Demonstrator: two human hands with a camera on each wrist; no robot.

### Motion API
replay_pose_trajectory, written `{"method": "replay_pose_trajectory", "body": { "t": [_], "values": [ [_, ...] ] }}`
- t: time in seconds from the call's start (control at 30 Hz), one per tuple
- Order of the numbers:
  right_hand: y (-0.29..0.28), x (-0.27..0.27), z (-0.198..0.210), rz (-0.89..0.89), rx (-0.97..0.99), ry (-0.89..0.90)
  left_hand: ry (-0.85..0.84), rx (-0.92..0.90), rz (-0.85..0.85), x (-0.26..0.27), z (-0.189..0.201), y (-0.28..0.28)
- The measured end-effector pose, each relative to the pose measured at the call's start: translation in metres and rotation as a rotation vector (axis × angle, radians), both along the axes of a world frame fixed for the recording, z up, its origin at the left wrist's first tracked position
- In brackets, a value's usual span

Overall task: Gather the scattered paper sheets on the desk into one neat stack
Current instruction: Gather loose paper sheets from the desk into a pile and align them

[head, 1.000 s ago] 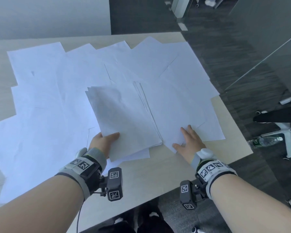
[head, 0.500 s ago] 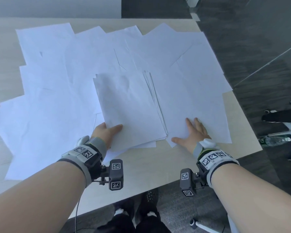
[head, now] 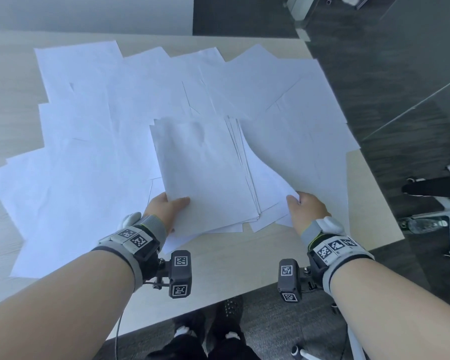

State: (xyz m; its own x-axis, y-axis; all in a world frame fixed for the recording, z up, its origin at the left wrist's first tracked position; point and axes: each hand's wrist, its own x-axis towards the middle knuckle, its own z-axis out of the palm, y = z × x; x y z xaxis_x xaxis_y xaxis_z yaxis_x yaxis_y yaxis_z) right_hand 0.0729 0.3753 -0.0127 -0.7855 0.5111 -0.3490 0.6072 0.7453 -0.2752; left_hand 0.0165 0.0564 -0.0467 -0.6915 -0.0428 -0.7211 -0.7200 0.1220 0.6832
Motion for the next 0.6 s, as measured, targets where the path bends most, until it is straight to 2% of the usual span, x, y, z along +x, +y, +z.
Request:
{"method": "replay_pose_trajectory", "body": {
  "t": [0.07,0.13,0.17,0.23,0.33,0.43,0.53,0.6],
  "values": [
    [-0.012,0.003,0.002,-0.128,-0.128,0.124,-0.010,0.022,0.009,0.001,-0.001,-0.001],
    [-0.027,0.007,0.007,-0.144,-0.203,0.218,-0.011,0.034,0.015,0.000,-0.001,-0.002],
    [-0.037,0.008,0.010,-0.074,-0.228,0.236,-0.013,0.035,0.015,0.000,0.000,-0.002],
    [-0.056,0.008,0.010,0.176,-0.260,0.251,-0.018,0.027,0.008,0.000,0.001,-0.001],
    [-0.086,0.007,-0.005,0.496,-0.328,0.319,-0.071,0.079,0.090,-0.001,0.004,0.000],
    [-0.116,0.001,-0.025,0.652,-0.364,0.235,-0.158,0.184,0.185,-0.004,0.014,0.002],
    [-0.141,-0.003,-0.030,0.770,-0.333,0.127,-0.077,0.101,0.051,-0.003,0.016,0.003],
    [-0.143,-0.006,-0.028,0.771,-0.327,0.083,-0.039,0.051,-0.002,-0.001,0.014,0.002]
  ]
}}
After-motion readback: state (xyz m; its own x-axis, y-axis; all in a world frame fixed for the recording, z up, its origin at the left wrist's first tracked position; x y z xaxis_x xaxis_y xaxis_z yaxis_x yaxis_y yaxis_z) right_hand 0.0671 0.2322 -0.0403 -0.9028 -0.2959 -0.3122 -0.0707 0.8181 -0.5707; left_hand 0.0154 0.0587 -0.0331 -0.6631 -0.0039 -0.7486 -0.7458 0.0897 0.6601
